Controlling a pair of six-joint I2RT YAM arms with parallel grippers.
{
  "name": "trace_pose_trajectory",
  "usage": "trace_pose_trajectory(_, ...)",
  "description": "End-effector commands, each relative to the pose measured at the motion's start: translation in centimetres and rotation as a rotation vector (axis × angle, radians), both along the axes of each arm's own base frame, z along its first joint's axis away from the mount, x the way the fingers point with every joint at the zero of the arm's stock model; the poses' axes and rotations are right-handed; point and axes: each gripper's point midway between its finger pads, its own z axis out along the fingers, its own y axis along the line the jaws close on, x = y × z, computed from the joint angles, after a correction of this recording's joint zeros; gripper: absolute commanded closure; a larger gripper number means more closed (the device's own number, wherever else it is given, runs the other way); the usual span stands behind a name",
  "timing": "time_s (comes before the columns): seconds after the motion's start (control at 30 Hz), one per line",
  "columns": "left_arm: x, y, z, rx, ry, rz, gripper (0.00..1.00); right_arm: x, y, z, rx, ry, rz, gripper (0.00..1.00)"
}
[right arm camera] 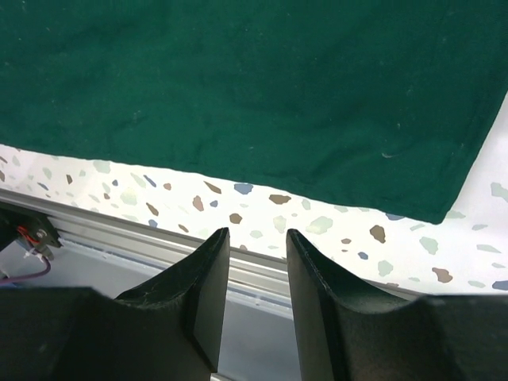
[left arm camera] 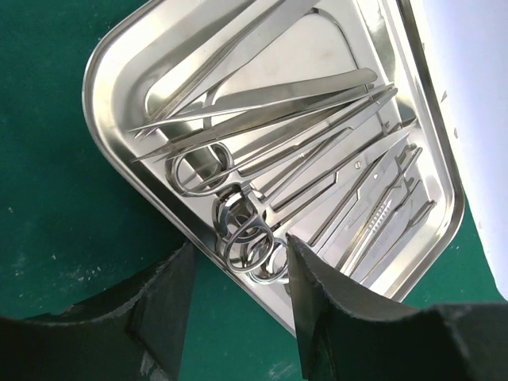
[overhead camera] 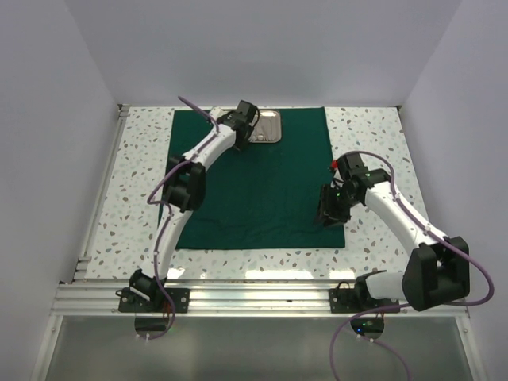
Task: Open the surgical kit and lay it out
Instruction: Move the container from the surgical kit.
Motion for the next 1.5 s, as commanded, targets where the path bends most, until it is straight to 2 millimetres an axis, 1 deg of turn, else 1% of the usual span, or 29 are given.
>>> trace_pose_trajectory(0.0,2.4,0.6,1.2,-0.027,-0.086,0.052,0.48,1.3,0.4,0.8,0.006,-0.039,0.015,0.61)
trace_pose_trajectory(0.27,2.3,0.3,-0.4,-0.05,-0.067,0.039,0.6,1.8,0.6,0.2,0.002,-0.011,0.02,0.62)
trace_pose_trajectory(0.5,1.8,0.3,-1.8,-0.06,-0.045,0.042,0.66,1.7,0.7,0.0,0.003,-0.001,0.021,0.62)
trace_pose_trajectory(0.6,1.7,0.1,-2.4,-0.068,-0.035,0.04,0.74,1.7,0.6,-0.1,0.0,0.002,0.022,0.62)
trace_pose_trajectory(0.63,1.7,0.2,-2.5,-0.074,-0.031,0.044,0.78,1.7,0.6,0.0,0.001,0.003,0.021,0.62)
trace_pose_trajectory(0.67,1.6,0.0,-2.5,-0.077,-0.031,0.044,0.85,1.7,0.6,0.0,0.001,0.004,0.021,0.63)
trace_pose_trajectory(0.7,1.4,0.1,-3.0,-0.08,-0.024,0.049,0.87,1.6,0.6,-0.1,0.0,0.007,0.023,0.62)
trace_pose_trajectory(0.73,1.4,0.0,-2.9,-0.083,-0.025,0.047,0.89,1.6,0.6,-0.1,0.0,0.006,0.023,0.62)
trace_pose_trajectory(0.77,1.4,0.1,-3.0,-0.082,-0.024,0.048,0.94,1.6,0.6,-0.1,0.0,0.008,0.024,0.63)
trace_pose_trajectory(0.83,1.4,0.2,-3.0,-0.081,-0.026,0.048,0.95,1.6,0.6,-0.1,0.0,0.004,0.027,0.63)
trace_pose_trajectory(0.87,1.4,0.1,-3.1,-0.079,-0.023,0.045,0.99,1.6,0.7,-0.1,0.0,0.006,0.027,0.63)
trace_pose_trajectory(0.93,1.5,0.1,-3.0,-0.085,-0.026,0.041,1.0,1.6,0.7,-0.2,-0.002,0.007,0.028,0.63)
trace_pose_trajectory(1.03,1.5,0.2,-2.4,-0.085,-0.035,0.027,1.0,1.6,0.8,-0.1,0.0,0.003,0.035,0.63)
trace_pose_trajectory(1.1,1.4,0.3,-0.5,-0.085,-0.056,0.017,1.0,1.6,1.0,-0.1,0.005,0.003,0.038,0.63)
trace_pose_trajectory(1.13,1.1,0.4,-1.1,-0.078,-0.044,0.013,1.0,1.5,1.0,-0.1,0.005,0.003,0.039,0.63)
trace_pose_trajectory(1.17,1.0,0.4,0.3,-0.084,-0.06,0.008,1.0,1.6,1.1,-0.1,0.008,0.002,0.04,0.64)
trace_pose_trajectory(1.2,0.4,0.7,0.0,-0.073,-0.04,0.008,1.0,1.5,1.2,-0.2,0.01,0.005,0.041,0.64)
trace_pose_trajectory(1.23,0.2,0.8,1.3,-0.076,-0.052,0.006,1.0,1.5,1.2,-0.1,0.013,0.005,0.043,0.64)
trace_pose_trajectory(1.27,-0.3,1.0,1.4,-0.069,-0.04,0.006,1.0,1.5,1.3,-0.2,0.015,0.008,0.044,0.64)
trace_pose_trajectory(1.3,-1.1,1.3,0.7,-0.06,-0.016,0.009,1.0,1.5,1.3,-0.1,0.017,0.005,0.044,0.64)
trace_pose_trajectory(1.33,-1.4,1.4,2.0,-0.068,-0.033,0.017,1.0,1.5,1.4,-0.2,0.019,0.006,0.045,0.64)
trace_pose_trajectory(1.37,-1.8,1.6,2.1,-0.07,-0.03,0.022,1.0,1.4,1.5,-0.2,0.018,0.009,0.048,0.64)
trace_pose_trajectory(1.4,-2.6,1.8,1.4,-0.068,-0.009,0.033,1.0,1.4,1.5,-0.1,0.019,0.007,0.048,0.64)
trace_pose_trajectory(1.43,-2.9,2.0,2.4,-0.079,-0.02,0.041,1.0,1.4,1.5,-0.1,0.02,0.005,0.048,0.64)
trace_pose_trajectory(1.47,-3.6,2.2,1.8,-0.073,-0.003,0.047,1.0,1.3,1.6,-0.1,0.019,0.005,0.051,0.64)
